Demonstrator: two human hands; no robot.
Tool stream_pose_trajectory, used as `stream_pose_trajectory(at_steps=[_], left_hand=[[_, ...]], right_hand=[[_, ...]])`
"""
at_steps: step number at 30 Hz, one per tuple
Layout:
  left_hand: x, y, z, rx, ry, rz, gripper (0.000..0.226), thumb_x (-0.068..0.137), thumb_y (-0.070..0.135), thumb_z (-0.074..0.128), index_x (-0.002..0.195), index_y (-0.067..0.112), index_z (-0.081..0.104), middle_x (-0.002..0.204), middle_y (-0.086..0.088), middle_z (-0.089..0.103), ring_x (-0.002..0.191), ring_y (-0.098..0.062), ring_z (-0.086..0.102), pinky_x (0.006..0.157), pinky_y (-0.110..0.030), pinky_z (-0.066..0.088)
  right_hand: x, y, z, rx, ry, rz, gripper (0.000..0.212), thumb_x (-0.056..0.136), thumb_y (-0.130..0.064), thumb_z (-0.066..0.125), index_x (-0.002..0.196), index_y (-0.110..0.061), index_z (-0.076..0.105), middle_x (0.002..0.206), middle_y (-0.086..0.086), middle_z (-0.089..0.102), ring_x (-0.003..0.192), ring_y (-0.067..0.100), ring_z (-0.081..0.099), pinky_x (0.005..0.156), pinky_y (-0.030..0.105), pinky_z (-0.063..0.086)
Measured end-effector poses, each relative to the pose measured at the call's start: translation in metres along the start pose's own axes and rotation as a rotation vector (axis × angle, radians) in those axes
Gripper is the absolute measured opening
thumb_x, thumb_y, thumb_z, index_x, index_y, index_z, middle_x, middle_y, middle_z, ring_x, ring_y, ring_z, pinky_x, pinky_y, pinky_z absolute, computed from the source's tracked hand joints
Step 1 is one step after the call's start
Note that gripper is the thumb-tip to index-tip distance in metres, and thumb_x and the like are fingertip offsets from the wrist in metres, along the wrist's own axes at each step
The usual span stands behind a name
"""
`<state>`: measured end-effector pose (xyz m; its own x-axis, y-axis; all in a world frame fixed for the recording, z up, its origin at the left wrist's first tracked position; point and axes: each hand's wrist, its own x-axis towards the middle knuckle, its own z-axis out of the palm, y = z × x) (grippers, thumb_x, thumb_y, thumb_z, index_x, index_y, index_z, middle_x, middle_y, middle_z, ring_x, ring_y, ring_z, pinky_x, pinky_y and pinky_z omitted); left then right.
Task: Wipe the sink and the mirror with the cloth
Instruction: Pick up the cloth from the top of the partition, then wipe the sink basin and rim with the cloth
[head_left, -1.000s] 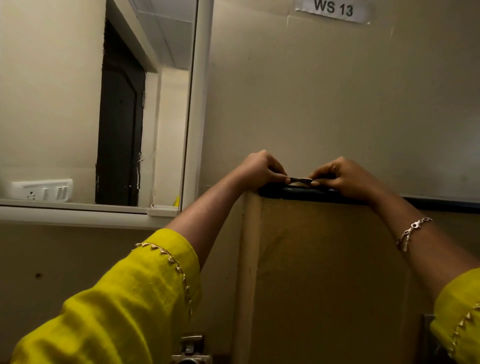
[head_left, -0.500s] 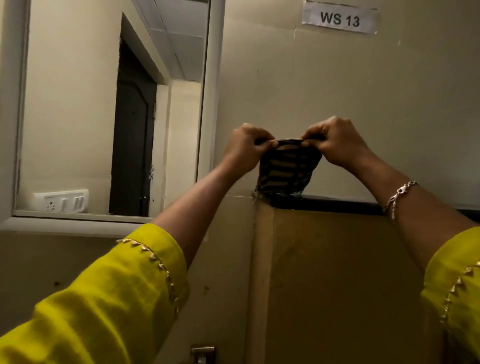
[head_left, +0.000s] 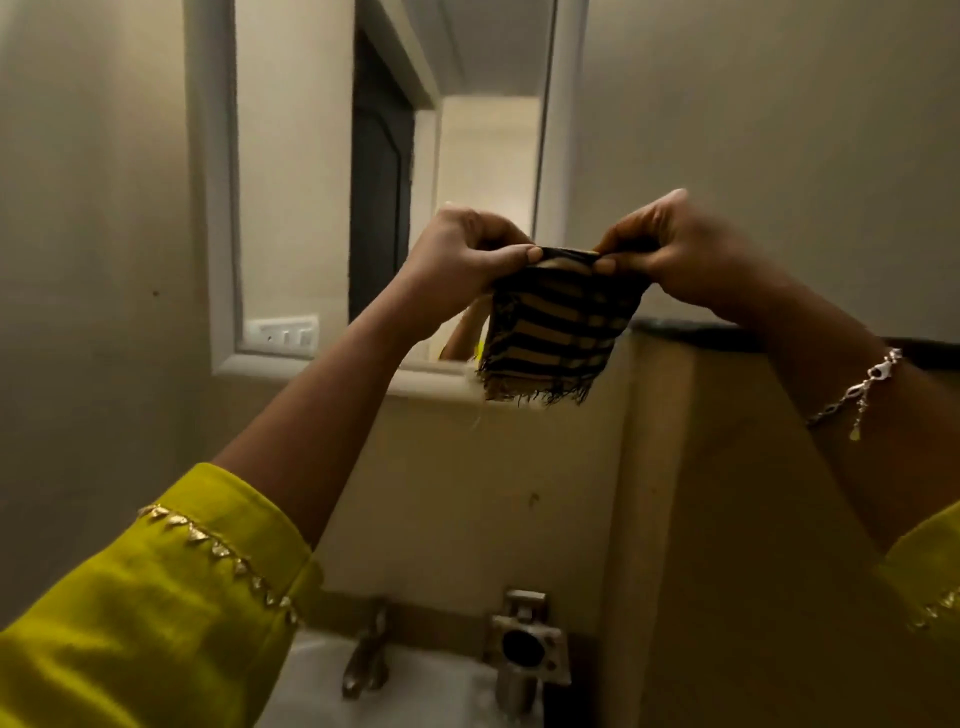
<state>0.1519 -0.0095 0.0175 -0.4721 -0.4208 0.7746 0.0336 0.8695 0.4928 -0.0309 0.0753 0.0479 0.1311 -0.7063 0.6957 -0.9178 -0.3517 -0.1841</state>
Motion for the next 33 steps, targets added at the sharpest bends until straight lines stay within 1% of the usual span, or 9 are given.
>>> stream_pose_trajectory(at_steps=[3,8,10,14,19,23,26,29,33], left_hand=[[-0.036,-0.016,-0.011,-0.006,-0.027,-0.096,0.008,0.087,0.011,0.059,0.087,0.005,0.064,0.074,-0.002,0.061,0.066,-0.008,0.058,0.059,-0.017,0.047],[-0.087,-0.046,-0.026,0.016,-0.112,-0.253,0.008,0.087,0.015,0.058,0.086,0.01,0.064,0.075,0.003,0.062,0.068,-0.003,0.061,0.062,-0.015,0.047],[-0.106,-0.063,-0.031,0.064,-0.159,-0.307,0.011,0.088,0.016,0.057,0.089,0.007,0.064,0.078,0.0,0.064,0.073,-0.008,0.063,0.067,-0.018,0.051],[-0.148,-0.1,-0.038,0.118,-0.247,-0.408,0.01,0.088,0.014,0.056,0.087,0.007,0.063,0.08,-0.007,0.063,0.077,-0.021,0.062,0.068,-0.028,0.05],[-0.197,-0.141,-0.043,0.092,-0.342,-0.518,0.007,0.087,0.012,0.059,0.084,0.012,0.064,0.07,0.005,0.061,0.062,0.0,0.057,0.059,-0.017,0.045],[-0.233,-0.171,-0.045,0.098,-0.38,-0.61,0.009,0.086,0.011,0.061,0.089,0.005,0.066,0.078,-0.002,0.064,0.071,-0.011,0.057,0.066,-0.021,0.044],[-0.27,-0.193,-0.045,0.06,-0.364,-0.661,0.011,0.082,0.01,0.065,0.09,0.003,0.067,0.083,-0.004,0.065,0.076,-0.012,0.058,0.071,-0.023,0.045],[-0.318,-0.214,-0.05,0.006,-0.198,-0.722,0.012,0.082,0.014,0.067,0.091,0.006,0.067,0.089,-0.004,0.067,0.086,-0.012,0.061,0.078,-0.024,0.046],[-0.39,-0.249,-0.064,0.239,-0.079,-0.836,0.029,0.085,0.028,0.06,0.101,0.004,0.064,0.1,-0.012,0.067,0.097,-0.022,0.061,0.081,-0.024,0.043]], right_hand=[[-0.013,-0.011,0.037,0.147,-0.108,0.02,0.017,0.084,-0.002,0.06,0.099,-0.009,0.065,0.073,-0.003,0.061,0.061,0.0,0.06,0.059,0.007,0.051],[-0.034,-0.021,0.098,0.348,-0.322,0.087,0.019,0.085,-0.003,0.056,0.102,-0.006,0.064,0.096,0.005,0.063,0.086,0.009,0.062,0.074,0.021,0.055],[-0.044,-0.025,0.126,0.4,-0.43,0.123,0.019,0.087,-0.01,0.054,0.104,-0.008,0.064,0.099,0.005,0.065,0.089,0.013,0.064,0.075,0.025,0.055],[-0.06,-0.033,0.188,0.522,-0.594,0.235,0.02,0.083,-0.016,0.062,0.102,-0.013,0.066,0.09,0.001,0.07,0.081,0.01,0.069,0.067,0.02,0.057],[-0.088,-0.049,0.271,0.577,-0.735,0.403,0.02,0.079,-0.014,0.068,0.097,-0.007,0.067,0.087,0.011,0.071,0.076,0.019,0.069,0.072,0.029,0.055],[-0.114,-0.064,0.324,0.676,-0.807,0.615,0.02,0.083,-0.017,0.065,0.099,-0.006,0.065,0.087,0.012,0.07,0.074,0.02,0.069,0.067,0.026,0.056],[-0.138,-0.074,0.353,0.747,-0.819,0.731,0.007,0.086,-0.013,0.061,0.091,-0.011,0.065,0.082,0.007,0.07,0.07,0.015,0.069,0.062,0.024,0.054],[-0.162,-0.085,0.379,0.781,-0.797,0.873,0.007,0.086,-0.012,0.06,0.084,-0.013,0.066,0.08,0.007,0.07,0.072,0.019,0.068,0.061,0.025,0.054],[-0.184,-0.097,0.41,0.821,-0.741,1.07,0.009,0.089,-0.012,0.057,0.093,-0.008,0.064,0.082,0.011,0.069,0.074,0.024,0.067,0.059,0.027,0.055]])
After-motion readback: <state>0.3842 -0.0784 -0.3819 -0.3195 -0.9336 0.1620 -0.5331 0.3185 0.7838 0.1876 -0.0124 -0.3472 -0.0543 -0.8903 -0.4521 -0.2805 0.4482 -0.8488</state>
